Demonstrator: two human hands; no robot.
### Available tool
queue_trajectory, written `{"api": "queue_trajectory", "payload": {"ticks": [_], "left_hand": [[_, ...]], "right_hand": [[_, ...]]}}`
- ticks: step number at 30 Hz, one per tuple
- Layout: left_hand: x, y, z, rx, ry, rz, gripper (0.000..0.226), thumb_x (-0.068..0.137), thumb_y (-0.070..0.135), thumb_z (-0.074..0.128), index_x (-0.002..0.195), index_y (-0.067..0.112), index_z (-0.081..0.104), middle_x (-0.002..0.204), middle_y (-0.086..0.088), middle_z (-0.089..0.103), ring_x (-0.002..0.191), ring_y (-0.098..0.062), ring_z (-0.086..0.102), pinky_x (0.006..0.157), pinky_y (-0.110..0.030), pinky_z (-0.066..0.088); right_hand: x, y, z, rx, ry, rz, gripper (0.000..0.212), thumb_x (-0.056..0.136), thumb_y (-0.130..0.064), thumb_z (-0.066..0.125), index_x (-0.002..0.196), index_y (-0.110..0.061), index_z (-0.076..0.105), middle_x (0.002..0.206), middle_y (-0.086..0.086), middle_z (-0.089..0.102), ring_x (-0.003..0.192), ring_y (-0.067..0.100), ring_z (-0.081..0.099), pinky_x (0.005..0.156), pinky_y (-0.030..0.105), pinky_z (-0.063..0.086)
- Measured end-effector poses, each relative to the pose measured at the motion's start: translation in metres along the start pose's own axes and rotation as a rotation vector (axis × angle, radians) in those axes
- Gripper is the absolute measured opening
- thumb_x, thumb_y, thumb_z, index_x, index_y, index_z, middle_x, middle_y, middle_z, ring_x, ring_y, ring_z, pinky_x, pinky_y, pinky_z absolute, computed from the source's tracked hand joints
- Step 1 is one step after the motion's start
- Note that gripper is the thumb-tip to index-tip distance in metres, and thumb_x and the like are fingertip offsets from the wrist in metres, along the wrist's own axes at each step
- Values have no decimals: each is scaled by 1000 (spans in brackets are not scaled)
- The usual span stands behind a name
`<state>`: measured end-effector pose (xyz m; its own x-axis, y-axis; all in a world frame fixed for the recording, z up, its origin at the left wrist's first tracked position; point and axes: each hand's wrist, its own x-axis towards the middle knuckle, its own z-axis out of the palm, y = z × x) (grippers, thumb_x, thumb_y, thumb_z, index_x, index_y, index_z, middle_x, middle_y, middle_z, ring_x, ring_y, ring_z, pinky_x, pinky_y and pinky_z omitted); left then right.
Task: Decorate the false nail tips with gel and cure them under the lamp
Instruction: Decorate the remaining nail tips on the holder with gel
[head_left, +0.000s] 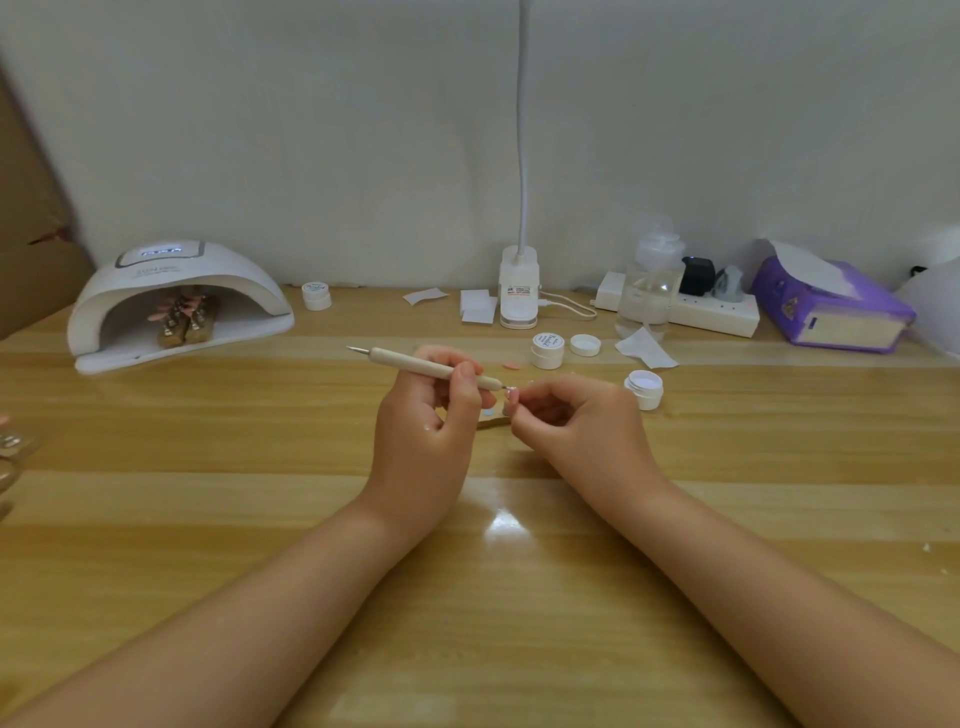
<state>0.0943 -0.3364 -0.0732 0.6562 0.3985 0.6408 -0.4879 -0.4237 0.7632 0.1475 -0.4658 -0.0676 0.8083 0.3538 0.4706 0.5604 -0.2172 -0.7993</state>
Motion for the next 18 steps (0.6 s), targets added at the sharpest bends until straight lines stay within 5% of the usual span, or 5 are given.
{"api": "queue_trajectory", "payload": {"ticks": [18], "left_hand": [[-1,1,0,3,-6,4,11,92,25,45,85,27,53,75,15,69,72,-1,66,66,-12,48]], "right_hand": [[-2,1,0,-37,7,-32,12,79,-12,72,72,-23,72,61,-18,64,59,-4,59,61,7,44]]}}
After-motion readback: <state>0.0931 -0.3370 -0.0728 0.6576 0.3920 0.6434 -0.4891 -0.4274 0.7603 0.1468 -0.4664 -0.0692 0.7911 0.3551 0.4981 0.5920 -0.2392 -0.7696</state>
